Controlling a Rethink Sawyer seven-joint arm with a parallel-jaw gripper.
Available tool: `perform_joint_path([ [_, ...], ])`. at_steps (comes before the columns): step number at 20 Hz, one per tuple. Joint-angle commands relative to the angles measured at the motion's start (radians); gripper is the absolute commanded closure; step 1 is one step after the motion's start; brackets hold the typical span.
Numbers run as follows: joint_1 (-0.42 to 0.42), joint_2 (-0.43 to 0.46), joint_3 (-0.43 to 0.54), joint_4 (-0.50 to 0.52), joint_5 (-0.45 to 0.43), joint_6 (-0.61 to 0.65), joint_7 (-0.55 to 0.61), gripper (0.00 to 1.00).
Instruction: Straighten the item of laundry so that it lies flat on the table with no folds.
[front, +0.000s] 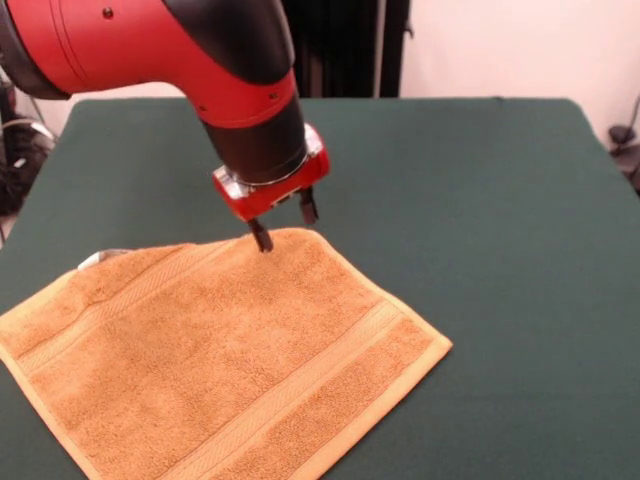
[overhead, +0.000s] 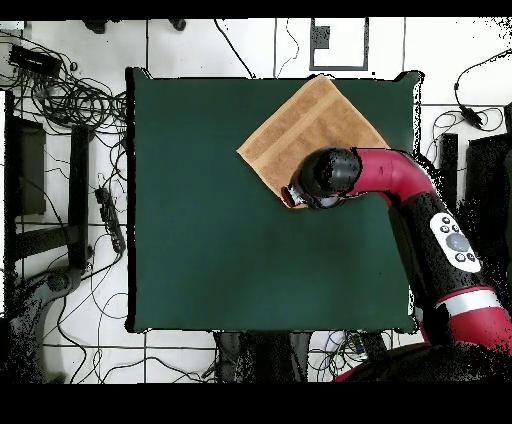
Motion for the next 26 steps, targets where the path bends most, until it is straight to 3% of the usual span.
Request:
perform_joint_path([
  [1, 0.040, -0.005, -0.031, -0.012, -0.086, 0.091, -0.269, 0.00],
  [6, 0.029, 0.022, -0.025, -0.019, -0.128, 0.041, -0.250, 0.00],
  [15, 0.049, 0.095, -0.088, -0.058, -0.197, 0.099, -0.230, 0.00],
  [26, 0.068, 0.136, -0.116, -0.099, -0.222, 0.121, -0.209, 0.00],
])
